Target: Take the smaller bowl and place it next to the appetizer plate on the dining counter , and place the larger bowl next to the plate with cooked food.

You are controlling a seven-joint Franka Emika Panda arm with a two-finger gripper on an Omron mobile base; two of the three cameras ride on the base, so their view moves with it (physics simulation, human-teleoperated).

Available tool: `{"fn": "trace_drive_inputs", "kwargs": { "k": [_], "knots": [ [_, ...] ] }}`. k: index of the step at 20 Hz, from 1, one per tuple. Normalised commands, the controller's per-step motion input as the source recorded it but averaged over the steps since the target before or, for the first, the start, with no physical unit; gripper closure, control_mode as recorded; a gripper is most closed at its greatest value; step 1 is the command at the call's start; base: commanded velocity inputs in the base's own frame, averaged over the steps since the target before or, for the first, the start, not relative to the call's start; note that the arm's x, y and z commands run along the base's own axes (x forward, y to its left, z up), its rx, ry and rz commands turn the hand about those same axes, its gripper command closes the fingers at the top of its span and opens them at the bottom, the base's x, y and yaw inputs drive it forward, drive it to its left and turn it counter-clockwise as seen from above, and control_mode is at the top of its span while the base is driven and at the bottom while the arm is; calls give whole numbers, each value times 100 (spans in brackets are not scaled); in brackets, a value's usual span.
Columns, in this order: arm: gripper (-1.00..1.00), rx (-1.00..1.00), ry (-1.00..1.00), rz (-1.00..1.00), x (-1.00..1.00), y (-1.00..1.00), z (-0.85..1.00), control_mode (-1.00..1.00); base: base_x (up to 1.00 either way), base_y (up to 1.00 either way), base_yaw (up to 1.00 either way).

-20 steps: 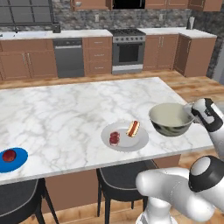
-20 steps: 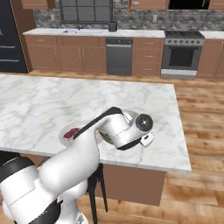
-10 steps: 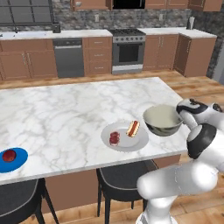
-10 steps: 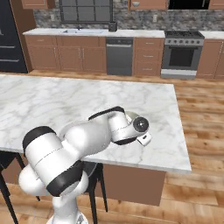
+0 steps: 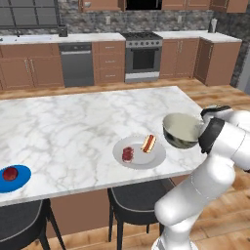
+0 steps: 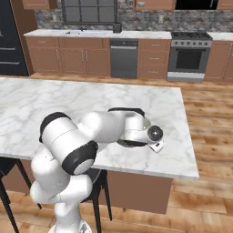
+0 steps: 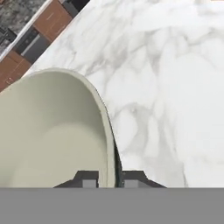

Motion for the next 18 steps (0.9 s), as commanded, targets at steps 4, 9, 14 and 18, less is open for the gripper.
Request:
{"fn": "trace_drive_inputs", "kwargs": {
  "k": [4, 9, 14, 18],
  "knots": [
    [-100, -4, 2, 0, -44, -4, 92, -100, 0, 0, 0],
    [-100, -22, 1, 2, -52, 1, 100, -100, 0, 0, 0],
    [-100, -36, -5, 12, -96, 40, 100, -100, 0, 0, 0],
    [-100, -38, -36, 2, -94, 88, 100, -100, 0, 0, 0]
  ]
}}
